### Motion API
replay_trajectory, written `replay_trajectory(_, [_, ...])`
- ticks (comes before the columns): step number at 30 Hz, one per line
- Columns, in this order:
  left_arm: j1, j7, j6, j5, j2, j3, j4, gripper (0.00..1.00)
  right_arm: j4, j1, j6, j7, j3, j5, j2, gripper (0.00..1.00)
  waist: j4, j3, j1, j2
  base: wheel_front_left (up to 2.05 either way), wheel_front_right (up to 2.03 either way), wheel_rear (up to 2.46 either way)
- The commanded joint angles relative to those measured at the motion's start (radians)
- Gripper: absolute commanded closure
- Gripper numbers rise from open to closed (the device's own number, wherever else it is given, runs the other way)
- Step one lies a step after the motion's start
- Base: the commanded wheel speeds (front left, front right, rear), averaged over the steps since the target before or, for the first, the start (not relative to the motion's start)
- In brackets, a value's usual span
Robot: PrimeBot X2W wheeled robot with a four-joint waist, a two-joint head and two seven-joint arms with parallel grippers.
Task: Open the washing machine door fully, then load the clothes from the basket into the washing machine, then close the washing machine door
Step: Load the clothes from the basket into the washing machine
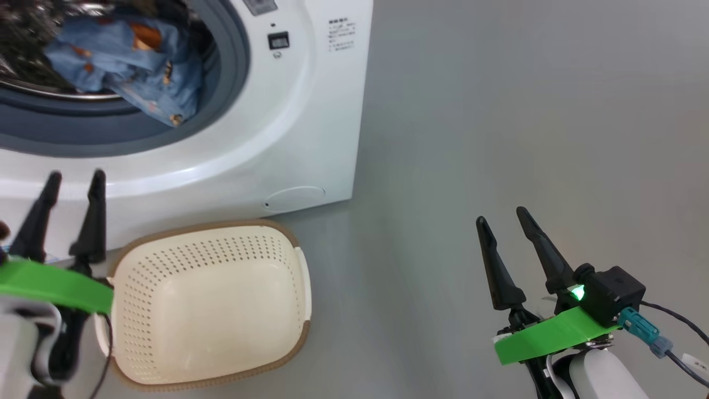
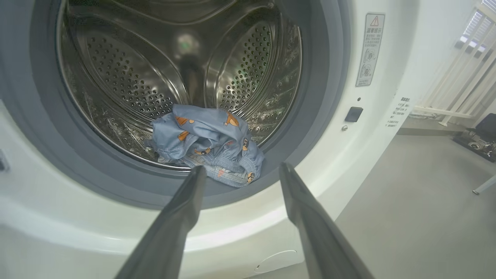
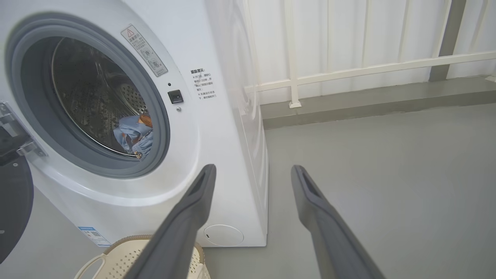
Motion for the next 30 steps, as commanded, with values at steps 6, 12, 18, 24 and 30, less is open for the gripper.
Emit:
replay_trajectory(6, [0.126, -0.006, 0.008, 0.069, -0.027, 0.124, -0.06, 0.0, 0.015, -0.007, 0.004, -0.008, 0.003, -0.009, -0.006, 0.0, 0.058, -0.102, 0.0001, 0.0, 0.0, 0.0, 0.0])
replay_trajectory(12, [0.257, -0.006, 0.01, 0.141, -0.106, 0.212, -0.106, 0.0, 0.052, 0.006, 0.004, -0.008, -0.012, -0.016, -0.006, 0.0, 0.087, -0.17, 0.0001, 0.0, 0.0, 0.0, 0.0])
replay_trajectory(18, [0.337, -0.006, 0.011, 0.192, -0.146, 0.274, -0.141, 0.0, 0.069, 0.014, 0.004, -0.008, -0.013, -0.018, -0.006, 0.0, 0.099, -0.203, 0.0001, 0.0, 0.0, 0.0, 0.0])
replay_trajectory(24, [0.389, -0.006, 0.011, 0.219, -0.171, 0.319, -0.166, 0.0, 0.077, 0.022, 0.004, -0.008, -0.016, -0.021, -0.006, 0.0, 0.107, -0.22, 0.0001, 0.0, 0.0, 0.0, 0.0])
replay_trajectory(30, [0.417, -0.006, 0.009, 0.237, -0.204, 0.344, -0.189, 0.0, 0.082, 0.025, 0.004, -0.008, -0.019, -0.024, -0.006, 0.0, 0.118, -0.227, 0.0001, 0.0, 0.0, 0.0, 0.0])
